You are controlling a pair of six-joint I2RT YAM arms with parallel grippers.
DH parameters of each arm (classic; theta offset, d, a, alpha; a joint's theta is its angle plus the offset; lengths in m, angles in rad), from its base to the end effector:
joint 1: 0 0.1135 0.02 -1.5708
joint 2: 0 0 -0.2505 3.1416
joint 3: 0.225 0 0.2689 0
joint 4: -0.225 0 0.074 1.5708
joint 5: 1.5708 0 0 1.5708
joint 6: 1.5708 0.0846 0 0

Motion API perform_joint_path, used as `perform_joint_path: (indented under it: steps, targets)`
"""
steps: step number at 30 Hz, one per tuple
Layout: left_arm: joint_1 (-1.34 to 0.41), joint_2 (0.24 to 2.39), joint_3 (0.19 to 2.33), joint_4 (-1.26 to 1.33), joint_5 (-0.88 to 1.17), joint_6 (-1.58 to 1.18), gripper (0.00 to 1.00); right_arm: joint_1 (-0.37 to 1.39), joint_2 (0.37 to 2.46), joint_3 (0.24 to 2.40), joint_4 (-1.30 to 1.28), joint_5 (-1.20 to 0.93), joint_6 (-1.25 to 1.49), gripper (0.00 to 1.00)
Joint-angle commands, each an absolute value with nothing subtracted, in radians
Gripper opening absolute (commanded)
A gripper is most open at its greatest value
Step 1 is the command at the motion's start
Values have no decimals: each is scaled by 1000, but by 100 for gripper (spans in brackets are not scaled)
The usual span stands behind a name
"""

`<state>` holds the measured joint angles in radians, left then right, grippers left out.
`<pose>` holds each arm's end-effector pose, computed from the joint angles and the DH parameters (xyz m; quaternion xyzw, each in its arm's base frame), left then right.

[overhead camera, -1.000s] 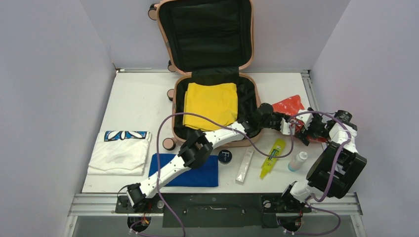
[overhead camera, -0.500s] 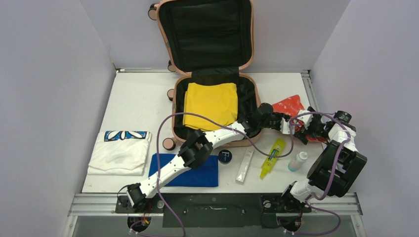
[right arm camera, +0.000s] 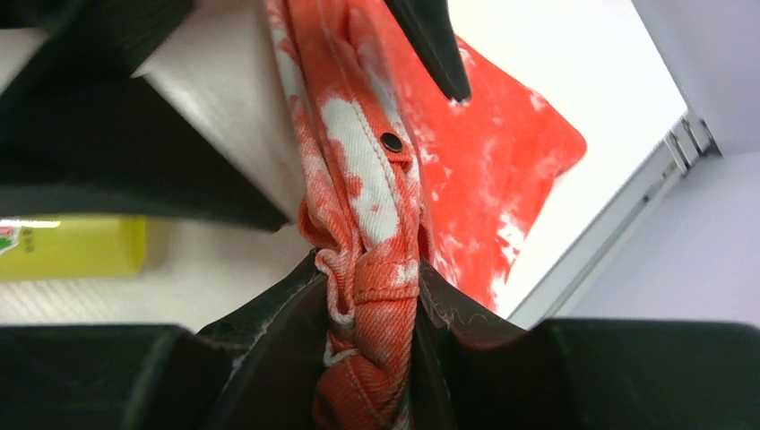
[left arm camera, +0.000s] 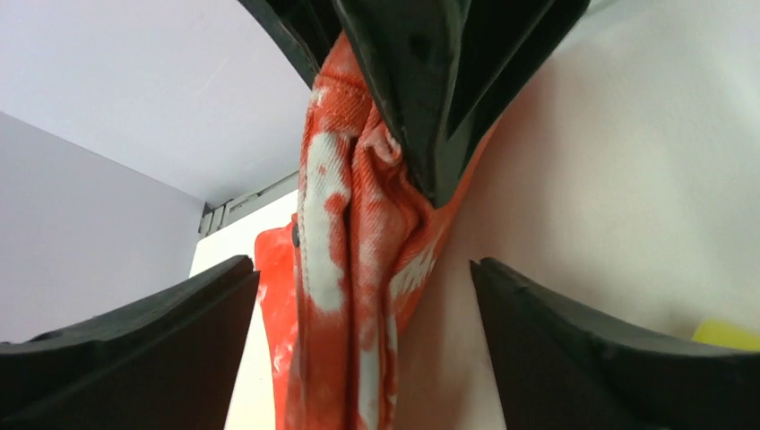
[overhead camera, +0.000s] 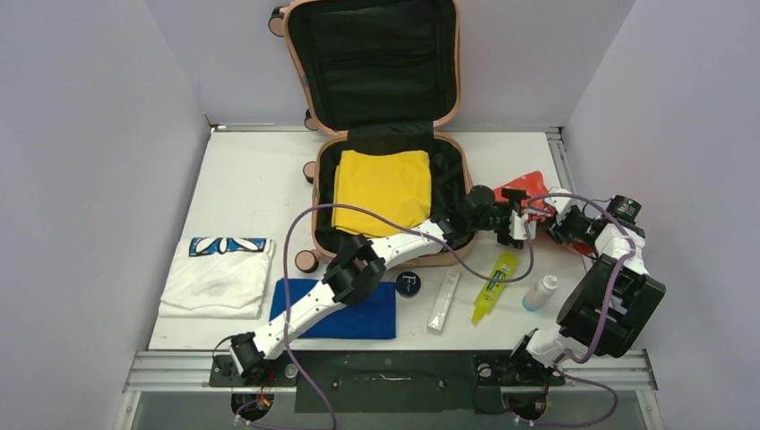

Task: Pack the luggage
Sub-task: Pick up the clothes from the corner of the board, then place the clothes in the luggage.

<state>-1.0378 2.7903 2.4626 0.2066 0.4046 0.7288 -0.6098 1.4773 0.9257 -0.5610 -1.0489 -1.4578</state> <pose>0.3135 -0.5969 0.1538 0.6513 0.3624 -0.2486 0.6186 0.2901 -0.1132 0.1724 -0.4505 0.7216 0.0805 0.5196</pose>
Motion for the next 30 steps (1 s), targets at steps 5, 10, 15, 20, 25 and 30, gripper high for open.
perform_joint_path:
  steps: [5, 10, 15, 20, 25, 30]
  targets:
    - [-1006, 2565, 2499, 212, 352, 597, 96, -614, 1396, 1087, -210, -1000, -836, 5]
    - [-942, 2446, 2573, -89, 323, 465, 96, -521, 1402, 1236, -224, -837, -617, 5]
    - [-841, 2309, 2587, -481, 374, 362, 96, -379, 1396, 1365, -238, -647, -458, 5]
    - [-692, 2105, 2380, -696, 380, 351, 96, -244, 1414, 1506, -265, -588, -345, 5]
    - [-488, 1919, 2148, -700, 504, 284, 96, -137, 1456, 1662, -279, -636, -214, 5]
    - [-308, 1812, 1956, -647, 784, 254, 96, -48, 1541, 1789, -256, -813, -11, 5]
